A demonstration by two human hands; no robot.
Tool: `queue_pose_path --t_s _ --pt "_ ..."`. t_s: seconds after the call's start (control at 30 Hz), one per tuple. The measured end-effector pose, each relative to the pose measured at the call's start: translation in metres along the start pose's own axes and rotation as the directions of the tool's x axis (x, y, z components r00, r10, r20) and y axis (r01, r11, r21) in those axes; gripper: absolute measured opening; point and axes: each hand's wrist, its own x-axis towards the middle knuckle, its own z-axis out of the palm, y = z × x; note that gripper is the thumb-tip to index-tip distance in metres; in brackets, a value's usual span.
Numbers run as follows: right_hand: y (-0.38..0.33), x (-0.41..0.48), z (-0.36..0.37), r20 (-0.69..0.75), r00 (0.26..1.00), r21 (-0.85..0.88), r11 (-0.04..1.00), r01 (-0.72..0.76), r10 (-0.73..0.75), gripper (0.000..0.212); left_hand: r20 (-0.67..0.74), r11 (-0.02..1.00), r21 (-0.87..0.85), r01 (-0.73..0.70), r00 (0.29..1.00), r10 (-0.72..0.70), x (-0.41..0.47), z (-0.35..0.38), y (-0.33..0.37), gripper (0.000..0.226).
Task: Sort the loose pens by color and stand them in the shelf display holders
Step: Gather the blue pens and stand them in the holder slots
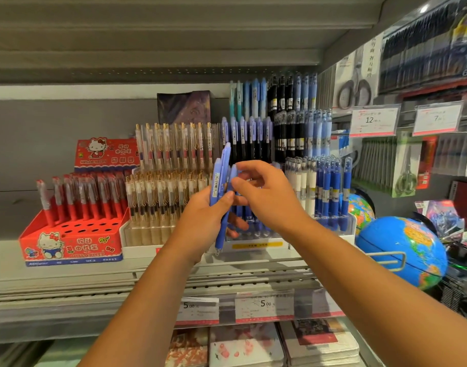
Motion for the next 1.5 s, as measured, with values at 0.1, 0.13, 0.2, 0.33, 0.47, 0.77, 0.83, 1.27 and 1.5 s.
queue_pose_path --t_s 0.1,0.13,0.2,0.33,0.47,0.77,0.83,1.27,1.5 --pt "0.007 -0.001 0.007 -0.024 1.000 0.120 0.993 0.008 -0.005 0.013 -0.001 1.000 0.007 0.012 1.000 -0.012 0.001 0.000 -0.001 0.024" --pt "0.009 -0.002 0.008 -0.037 0.999 0.134 0.991 0.003 0.002 0.011 0.001 1.000 0.009 0.020 1.000 -0.020 0.002 0.000 -0.002 0.024" --pt "0.013 -0.005 0.009 -0.070 0.997 0.173 0.985 0.005 0.008 0.009 -0.010 0.999 0.030 0.019 1.000 -0.019 0.003 0.001 -0.003 0.021" --pt "0.013 -0.004 0.008 -0.191 0.982 0.260 0.964 0.051 -0.001 0.014 -0.117 1.000 0.009 -0.014 0.993 0.015 0.008 -0.002 -0.008 0.018" --pt "0.010 -0.001 0.005 -0.295 0.956 0.331 0.937 0.107 -0.005 0.017 -0.204 0.998 -0.032 -0.063 0.977 0.055 0.009 -0.002 -0.005 0.017" --pt "0.016 0.015 0.003 -0.407 0.911 0.182 0.971 0.157 -0.071 0.020 -0.255 0.999 -0.003 -0.032 0.967 0.030 0.007 -0.007 -0.004 0.018" --pt "0.018 0.017 0.006 -0.399 0.908 0.074 0.983 0.167 -0.124 0.019 -0.211 0.995 -0.100 0.026 0.976 -0.046 0.007 -0.006 -0.004 0.029" --pt "0.026 0.023 0.022 -0.148 0.976 -0.241 0.963 0.121 -0.160 0.015 -0.224 0.996 -0.090 0.000 0.974 -0.020 0.006 -0.006 -0.001 0.016" --pt "0.026 0.022 0.021 -0.139 0.978 -0.344 0.934 0.098 -0.153 0.013 -0.194 0.994 -0.112 -0.018 0.981 -0.004 0.006 -0.004 -0.001 0.015"
